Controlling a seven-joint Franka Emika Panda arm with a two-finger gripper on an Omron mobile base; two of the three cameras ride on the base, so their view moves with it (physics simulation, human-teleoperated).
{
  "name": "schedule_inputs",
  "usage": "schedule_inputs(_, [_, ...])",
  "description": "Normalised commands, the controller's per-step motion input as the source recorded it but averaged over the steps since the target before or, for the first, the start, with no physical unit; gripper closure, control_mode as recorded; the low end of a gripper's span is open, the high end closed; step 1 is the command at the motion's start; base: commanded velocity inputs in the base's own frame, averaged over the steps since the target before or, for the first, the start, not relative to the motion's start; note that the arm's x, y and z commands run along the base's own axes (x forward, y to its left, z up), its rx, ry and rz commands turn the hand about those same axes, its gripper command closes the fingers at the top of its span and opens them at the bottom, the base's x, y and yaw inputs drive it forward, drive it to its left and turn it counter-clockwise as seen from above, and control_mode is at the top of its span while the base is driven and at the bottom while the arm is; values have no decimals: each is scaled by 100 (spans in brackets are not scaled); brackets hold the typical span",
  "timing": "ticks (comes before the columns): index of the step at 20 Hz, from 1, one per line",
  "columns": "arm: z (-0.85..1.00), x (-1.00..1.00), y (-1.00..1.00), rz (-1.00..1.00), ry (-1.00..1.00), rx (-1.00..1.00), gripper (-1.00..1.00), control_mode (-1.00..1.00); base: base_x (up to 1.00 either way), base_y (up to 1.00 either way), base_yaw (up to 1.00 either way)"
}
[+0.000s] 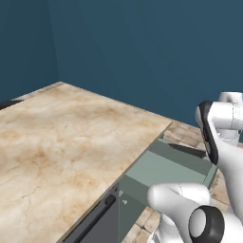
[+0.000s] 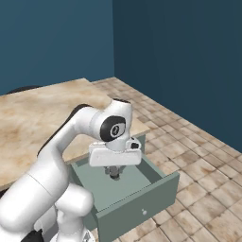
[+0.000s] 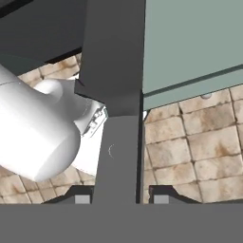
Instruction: Pick up the knife from the drawer and place it on the cutting board. Then place the meat from the plate to the cutting board.
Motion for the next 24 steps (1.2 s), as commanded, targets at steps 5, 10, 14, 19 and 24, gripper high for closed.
schedule_inputs(5, [0, 0, 2, 0, 0, 0, 100, -100, 0, 0, 0])
schedule_inputs(10, [0, -17, 7, 1, -1, 0, 100, -100, 0, 0, 0])
schedule_inputs(14, [0, 0, 0, 0, 0, 0, 100, 100, -58, 63, 15])
schedule_inputs(19, [0, 0, 0, 0, 0, 0, 100, 100, -40, 82, 29])
schedule_inputs(24, [0, 0, 0, 0, 0, 0, 100, 100, -32, 77, 34])
